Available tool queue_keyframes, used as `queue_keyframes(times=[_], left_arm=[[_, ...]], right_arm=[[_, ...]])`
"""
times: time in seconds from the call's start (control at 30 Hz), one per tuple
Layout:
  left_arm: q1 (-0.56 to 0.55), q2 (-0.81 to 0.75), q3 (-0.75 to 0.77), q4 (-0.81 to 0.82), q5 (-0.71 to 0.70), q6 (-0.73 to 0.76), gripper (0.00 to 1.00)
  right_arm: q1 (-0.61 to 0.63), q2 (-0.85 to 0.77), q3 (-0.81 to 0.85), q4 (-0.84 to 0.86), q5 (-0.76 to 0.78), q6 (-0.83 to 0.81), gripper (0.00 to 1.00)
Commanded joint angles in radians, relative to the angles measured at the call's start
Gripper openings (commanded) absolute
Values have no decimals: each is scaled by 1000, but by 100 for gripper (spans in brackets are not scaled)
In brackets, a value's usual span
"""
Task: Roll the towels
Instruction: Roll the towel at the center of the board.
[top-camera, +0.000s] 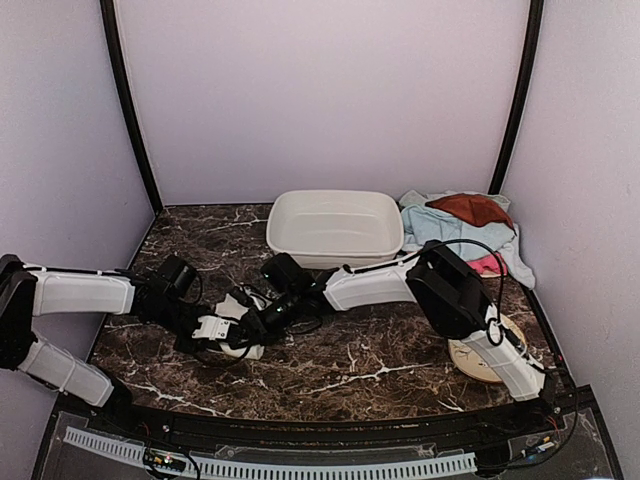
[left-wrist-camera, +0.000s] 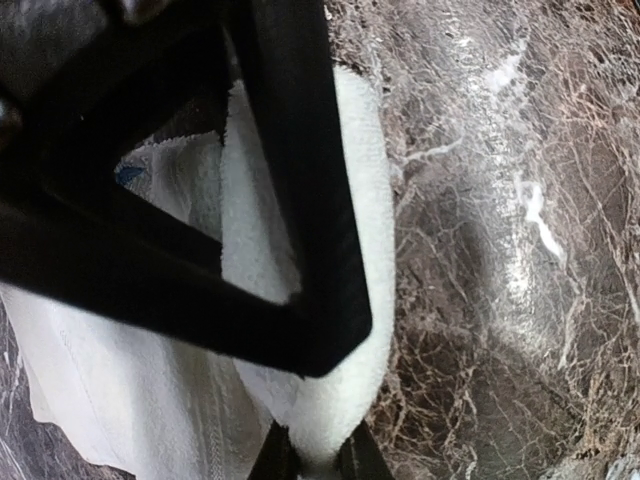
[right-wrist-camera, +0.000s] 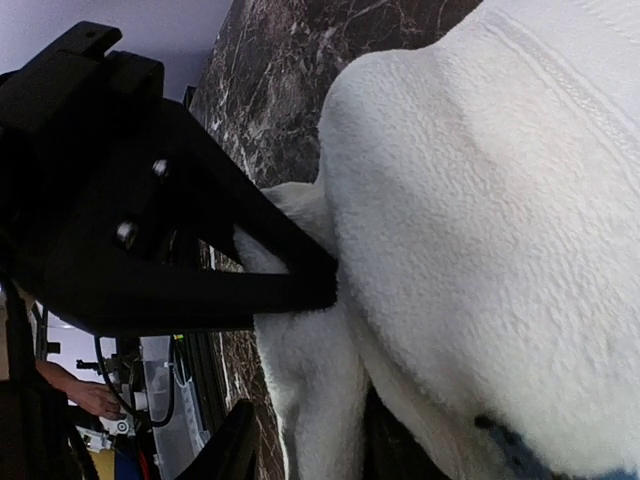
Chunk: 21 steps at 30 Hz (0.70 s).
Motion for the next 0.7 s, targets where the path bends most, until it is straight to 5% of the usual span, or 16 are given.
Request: queue_keyframes(times=[0.0, 0.27, 0.3, 0.33, 0.37, 0.53, 0.67], left_arm=[[1, 27, -8, -159, 4, -30, 6], [32, -16, 46, -347, 143, -54, 4], [39, -7, 53, -361, 155, -58, 4], [50, 5, 61, -375, 167, -59, 3], [62, 21, 72, -392, 184, -56, 3], [125, 91, 112, -418, 232, -60, 2], [149, 136, 135, -437, 241, -64, 2]], right_arm=[[-42, -99, -100, -69, 106, -39, 40], [-110, -405, -338, -177, 464, -224, 51], [-102, -449, -364, -189, 563, -264, 60], [-90, -495, -393, -175, 645, -308, 87], [-75, -546, -442, -133, 725, -342, 98], [-41, -765, -695, 149, 1112, -302, 100], [-92, -808, -822, 341, 890, -310, 100]])
